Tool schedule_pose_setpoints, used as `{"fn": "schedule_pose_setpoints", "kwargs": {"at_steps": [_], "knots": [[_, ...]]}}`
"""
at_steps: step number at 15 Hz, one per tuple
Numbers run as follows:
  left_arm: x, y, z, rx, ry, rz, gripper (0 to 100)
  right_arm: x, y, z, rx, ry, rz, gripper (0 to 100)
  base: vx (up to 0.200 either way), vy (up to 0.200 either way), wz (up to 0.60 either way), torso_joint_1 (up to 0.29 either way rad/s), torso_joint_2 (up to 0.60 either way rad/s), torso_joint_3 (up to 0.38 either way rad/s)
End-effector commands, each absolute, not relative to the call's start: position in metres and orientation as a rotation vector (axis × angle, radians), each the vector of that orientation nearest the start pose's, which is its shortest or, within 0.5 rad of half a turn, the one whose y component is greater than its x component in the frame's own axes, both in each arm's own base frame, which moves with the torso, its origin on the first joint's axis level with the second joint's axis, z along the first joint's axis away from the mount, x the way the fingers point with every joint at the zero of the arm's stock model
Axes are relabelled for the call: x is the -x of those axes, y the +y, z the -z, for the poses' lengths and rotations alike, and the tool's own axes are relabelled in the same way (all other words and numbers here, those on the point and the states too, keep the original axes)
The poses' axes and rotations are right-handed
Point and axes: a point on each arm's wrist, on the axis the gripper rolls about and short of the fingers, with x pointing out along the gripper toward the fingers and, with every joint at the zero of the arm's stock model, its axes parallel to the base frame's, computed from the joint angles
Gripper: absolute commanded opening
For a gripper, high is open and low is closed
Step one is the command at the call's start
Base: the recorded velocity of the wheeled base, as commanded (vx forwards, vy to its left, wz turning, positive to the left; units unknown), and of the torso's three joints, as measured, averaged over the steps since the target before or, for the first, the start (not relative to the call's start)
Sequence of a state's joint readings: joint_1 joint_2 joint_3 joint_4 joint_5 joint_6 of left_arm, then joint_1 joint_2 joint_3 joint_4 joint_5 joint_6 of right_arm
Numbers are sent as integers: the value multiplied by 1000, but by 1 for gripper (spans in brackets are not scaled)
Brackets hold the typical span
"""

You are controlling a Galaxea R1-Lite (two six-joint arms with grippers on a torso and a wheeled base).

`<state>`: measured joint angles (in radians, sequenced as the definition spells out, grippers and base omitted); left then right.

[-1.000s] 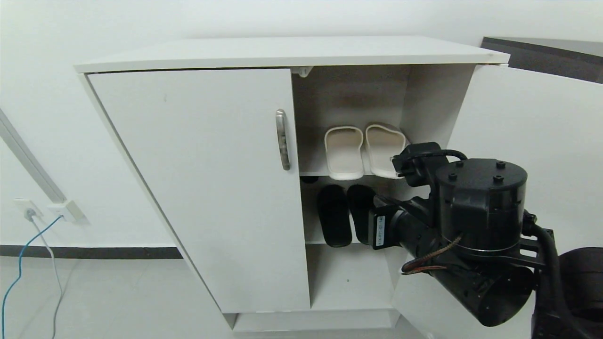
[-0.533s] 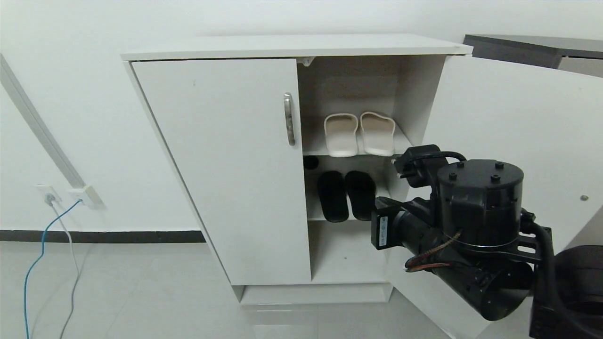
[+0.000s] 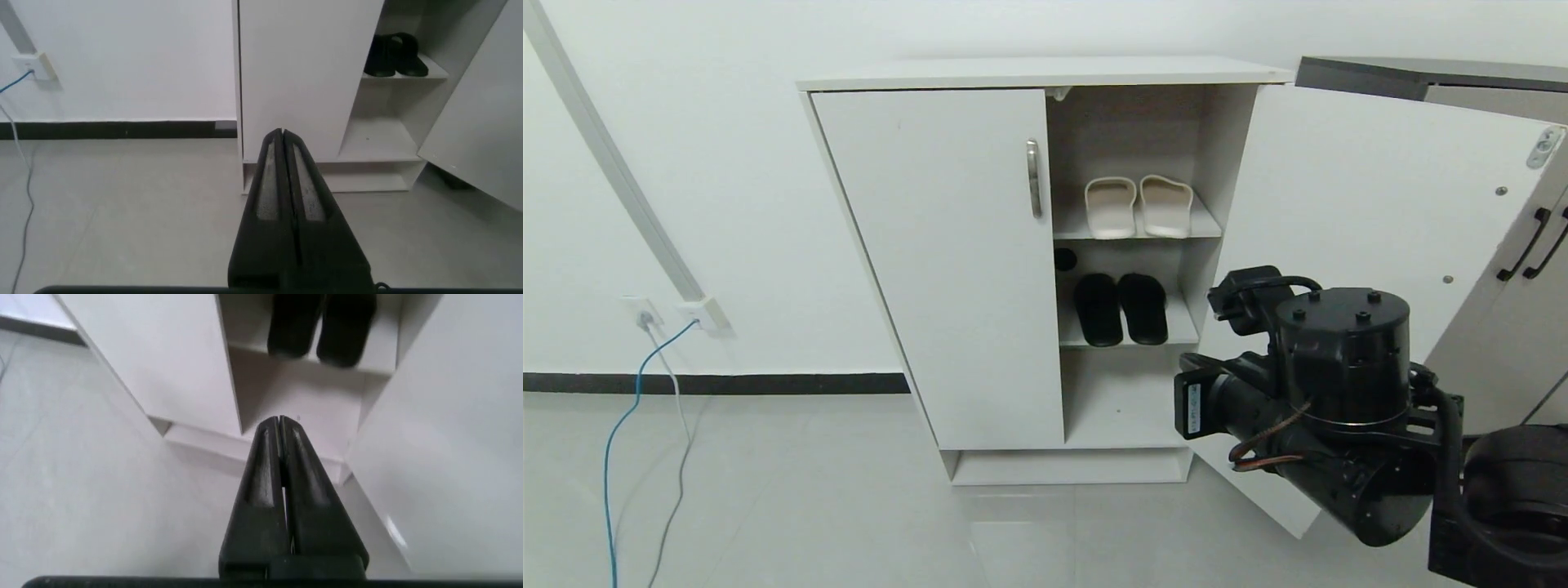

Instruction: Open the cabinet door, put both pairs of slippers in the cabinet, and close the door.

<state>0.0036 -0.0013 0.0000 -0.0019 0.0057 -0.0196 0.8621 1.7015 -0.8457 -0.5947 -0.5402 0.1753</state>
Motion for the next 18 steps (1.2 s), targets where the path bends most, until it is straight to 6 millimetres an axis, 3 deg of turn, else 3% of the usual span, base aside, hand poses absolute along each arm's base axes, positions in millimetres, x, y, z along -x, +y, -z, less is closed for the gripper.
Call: {"fn": "schedule_pose_setpoints", "kwargs": {"at_steps": [1, 18], "knots": [[23, 0, -76, 20, -2, -11, 0, -208, 226, -186, 2, 234, -302, 0, 0, 0, 0, 0, 0, 0], [23, 0, -76, 21, -2, -12, 0, -209, 226, -186, 2, 231, -299, 0, 0, 0, 0, 0, 0, 0]]}}
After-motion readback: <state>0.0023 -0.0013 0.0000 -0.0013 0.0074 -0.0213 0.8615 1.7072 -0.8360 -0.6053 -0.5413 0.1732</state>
